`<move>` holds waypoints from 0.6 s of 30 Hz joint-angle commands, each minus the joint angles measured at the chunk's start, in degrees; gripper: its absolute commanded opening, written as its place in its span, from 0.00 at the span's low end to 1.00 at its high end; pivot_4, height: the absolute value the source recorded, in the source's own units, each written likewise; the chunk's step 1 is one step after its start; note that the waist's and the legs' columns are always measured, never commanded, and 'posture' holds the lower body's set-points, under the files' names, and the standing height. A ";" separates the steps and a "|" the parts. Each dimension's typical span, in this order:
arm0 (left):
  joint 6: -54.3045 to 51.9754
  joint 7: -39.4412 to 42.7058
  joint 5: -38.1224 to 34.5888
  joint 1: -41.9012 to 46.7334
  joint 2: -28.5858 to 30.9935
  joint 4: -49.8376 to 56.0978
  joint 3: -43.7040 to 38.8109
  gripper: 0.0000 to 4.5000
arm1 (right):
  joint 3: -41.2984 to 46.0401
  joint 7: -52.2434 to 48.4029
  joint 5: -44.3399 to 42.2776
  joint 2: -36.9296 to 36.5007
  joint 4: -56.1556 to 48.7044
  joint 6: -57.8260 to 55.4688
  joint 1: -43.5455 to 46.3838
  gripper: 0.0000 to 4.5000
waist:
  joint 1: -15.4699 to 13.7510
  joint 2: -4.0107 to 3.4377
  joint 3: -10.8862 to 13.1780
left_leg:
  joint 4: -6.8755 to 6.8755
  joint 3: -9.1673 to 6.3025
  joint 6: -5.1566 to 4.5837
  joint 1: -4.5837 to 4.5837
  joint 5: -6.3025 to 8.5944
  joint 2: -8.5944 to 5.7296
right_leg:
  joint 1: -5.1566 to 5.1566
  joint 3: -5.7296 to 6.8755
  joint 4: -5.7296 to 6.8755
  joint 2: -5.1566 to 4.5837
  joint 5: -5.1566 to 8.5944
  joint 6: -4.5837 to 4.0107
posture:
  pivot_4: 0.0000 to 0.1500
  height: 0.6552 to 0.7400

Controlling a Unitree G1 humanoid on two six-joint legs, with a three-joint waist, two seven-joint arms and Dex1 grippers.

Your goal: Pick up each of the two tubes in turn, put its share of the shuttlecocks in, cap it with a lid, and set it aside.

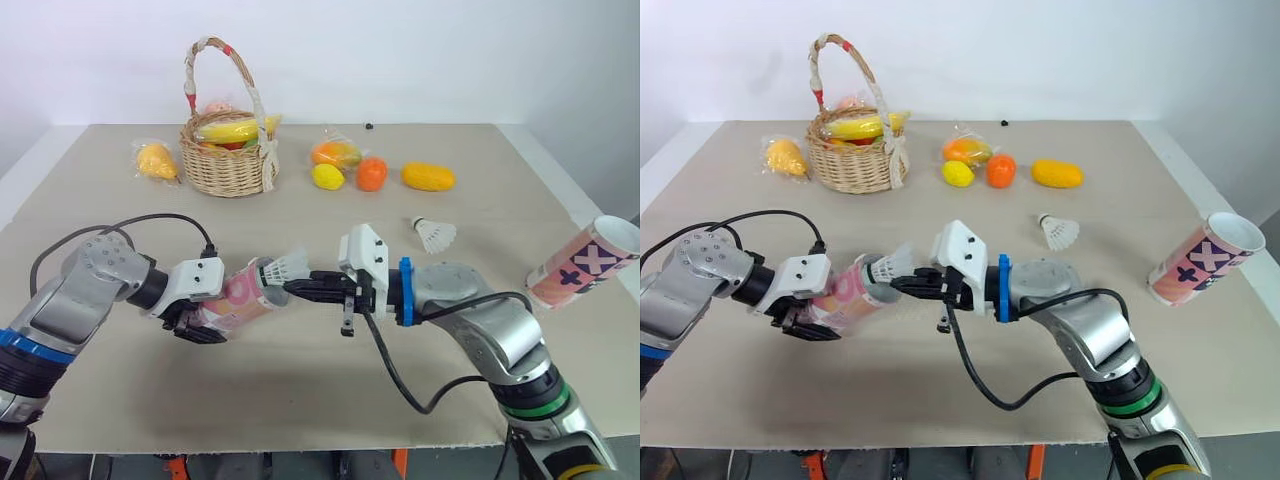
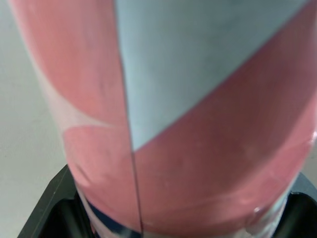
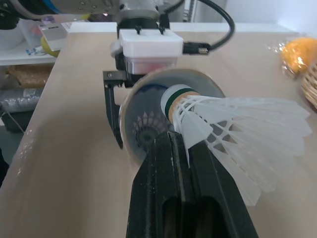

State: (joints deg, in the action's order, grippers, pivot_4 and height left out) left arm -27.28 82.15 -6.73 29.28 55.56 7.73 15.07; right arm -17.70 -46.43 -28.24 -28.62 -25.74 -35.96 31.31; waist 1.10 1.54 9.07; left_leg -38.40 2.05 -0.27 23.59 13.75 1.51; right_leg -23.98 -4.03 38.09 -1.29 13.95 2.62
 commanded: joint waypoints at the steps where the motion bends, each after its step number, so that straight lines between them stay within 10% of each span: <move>1: 0.12 -0.32 0.13 -0.31 0.08 0.55 0.45 0.73 | 2.67 1.03 -2.73 2.28 -2.57 -0.34 -0.49 0.17 | 0.00 0.00 0.00 | 0.00 -0.03 0.00 0.00 0.00 0.00 | 0.00 0.00 0.00 0.00 0.00 0.00 | 1.00 1.00; 9: 0.60 -0.61 0.10 -0.31 -0.25 -0.15 0.53 0.73 | 16.56 13.58 -5.21 3.69 -8.44 -2.08 -10.36 0.94 | -0.01 0.01 -0.01 | -0.04 -0.23 0.01 -0.03 -0.01 0.02 | 0.04 0.06 0.00 0.01 -0.01 0.11 | 1.00 1.00; 18: 2.06 -0.36 0.73 0.96 -1.79 -2.33 1.60 0.73 | 21.62 38.64 15.82 8.61 1.21 1.52 -17.86 0.99 | 0.04 0.00 -0.04 | -0.03 -0.17 0.07 -0.13 -0.13 0.00 | 0.07 0.05 0.02 0.05 0.00 0.13 | 1.00 1.00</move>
State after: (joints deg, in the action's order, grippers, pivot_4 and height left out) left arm -25.86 81.71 -6.38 29.80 54.64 5.64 15.31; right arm 1.40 -12.71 -15.32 -21.14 -26.68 -34.39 13.14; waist 1.14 1.55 9.04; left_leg -38.43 1.89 -0.20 23.42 13.57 1.51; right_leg -23.87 -4.03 38.11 -1.25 14.01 2.61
